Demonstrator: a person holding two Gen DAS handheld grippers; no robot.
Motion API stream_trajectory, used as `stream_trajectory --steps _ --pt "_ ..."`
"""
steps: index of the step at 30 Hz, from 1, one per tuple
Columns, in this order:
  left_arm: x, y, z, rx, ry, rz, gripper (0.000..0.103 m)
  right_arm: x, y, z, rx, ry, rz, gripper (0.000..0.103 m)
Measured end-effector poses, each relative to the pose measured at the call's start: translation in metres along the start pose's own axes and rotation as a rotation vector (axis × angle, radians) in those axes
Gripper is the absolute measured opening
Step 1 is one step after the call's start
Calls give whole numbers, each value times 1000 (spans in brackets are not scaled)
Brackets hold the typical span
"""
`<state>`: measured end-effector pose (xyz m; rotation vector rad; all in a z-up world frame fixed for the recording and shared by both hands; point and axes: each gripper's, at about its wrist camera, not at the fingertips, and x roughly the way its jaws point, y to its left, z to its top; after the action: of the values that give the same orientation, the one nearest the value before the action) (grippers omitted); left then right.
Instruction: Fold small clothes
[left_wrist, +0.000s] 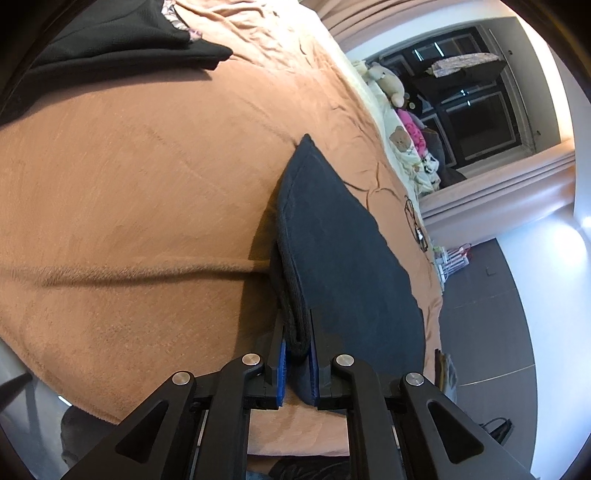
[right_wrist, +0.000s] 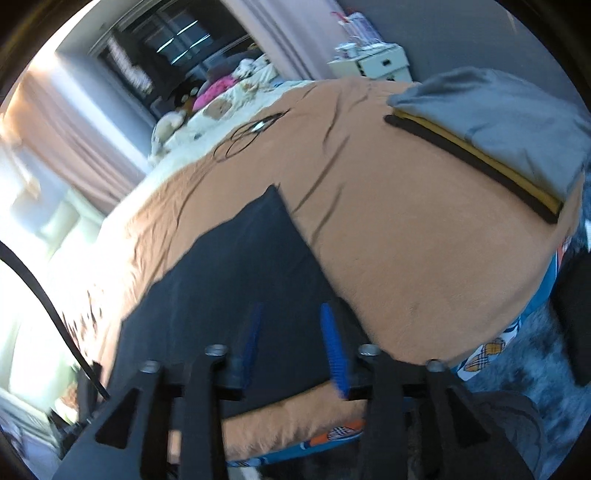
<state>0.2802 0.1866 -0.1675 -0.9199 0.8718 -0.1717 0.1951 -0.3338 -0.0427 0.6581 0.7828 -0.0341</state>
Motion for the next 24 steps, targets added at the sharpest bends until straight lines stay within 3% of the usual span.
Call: stream_trajectory --steps 2,3,13,18,20,24 --pt "1 2 0 5 7 14 18 -1 21 -3 -67 -9 -7 64" --pt "2 3 1 6 9 18 22 1 31 -5 -110 -9 -2 64" --pt "9 19 -4 15 15 46 22 27 123 -35 -364 97 74 68" --pt "12 24 -7 36 10 28 22 44 146 -43 -481 122 120 68" --pt "12 25 -8 42 3 17 22 55 153 -43 -520 126 95 68" --pt "16 22 -8 96 3 43 12 71 175 -53 -612 152 97 65"
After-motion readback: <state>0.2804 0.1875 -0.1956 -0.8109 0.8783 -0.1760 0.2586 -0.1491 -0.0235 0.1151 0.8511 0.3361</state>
